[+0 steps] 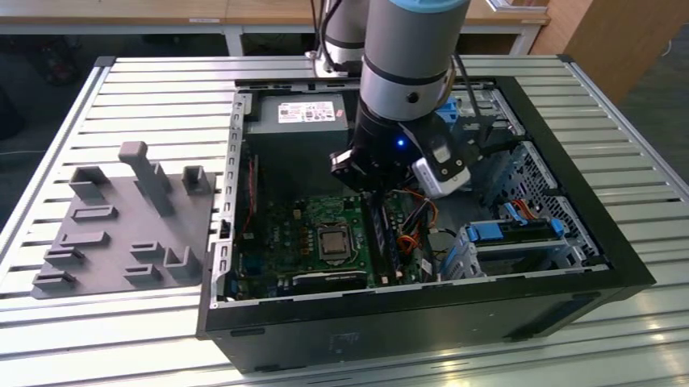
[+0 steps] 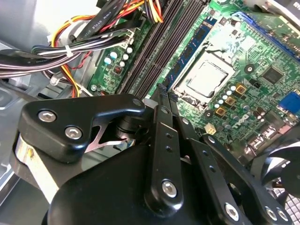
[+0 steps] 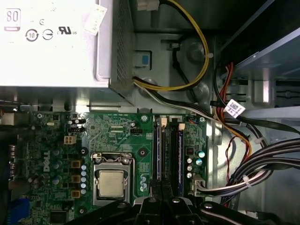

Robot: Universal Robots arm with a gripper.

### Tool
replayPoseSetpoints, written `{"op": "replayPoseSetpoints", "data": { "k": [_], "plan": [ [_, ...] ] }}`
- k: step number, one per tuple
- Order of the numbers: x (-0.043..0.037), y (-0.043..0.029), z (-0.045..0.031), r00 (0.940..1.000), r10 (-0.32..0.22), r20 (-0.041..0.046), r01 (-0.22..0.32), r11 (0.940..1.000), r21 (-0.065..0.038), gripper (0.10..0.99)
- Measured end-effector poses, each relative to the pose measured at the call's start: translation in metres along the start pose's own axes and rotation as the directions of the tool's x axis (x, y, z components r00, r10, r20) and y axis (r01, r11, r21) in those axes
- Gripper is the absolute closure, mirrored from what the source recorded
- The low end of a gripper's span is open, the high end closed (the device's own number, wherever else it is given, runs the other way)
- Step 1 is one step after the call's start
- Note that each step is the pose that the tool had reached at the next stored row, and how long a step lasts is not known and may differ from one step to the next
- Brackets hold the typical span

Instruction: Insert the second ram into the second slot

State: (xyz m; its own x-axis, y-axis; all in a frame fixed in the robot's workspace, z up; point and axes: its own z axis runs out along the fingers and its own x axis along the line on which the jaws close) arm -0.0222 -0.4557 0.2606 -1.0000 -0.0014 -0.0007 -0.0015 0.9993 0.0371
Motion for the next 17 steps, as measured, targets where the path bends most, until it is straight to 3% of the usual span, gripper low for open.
{"op": "replayPoseSetpoints", "data": {
  "k": [17],
  "plan": [
    [-0.0012, -0.0004, 0.0118, 1.0000, 0.009, 0.0003, -0.009, 1.0000, 0.000, 0.973]
  ]
}}
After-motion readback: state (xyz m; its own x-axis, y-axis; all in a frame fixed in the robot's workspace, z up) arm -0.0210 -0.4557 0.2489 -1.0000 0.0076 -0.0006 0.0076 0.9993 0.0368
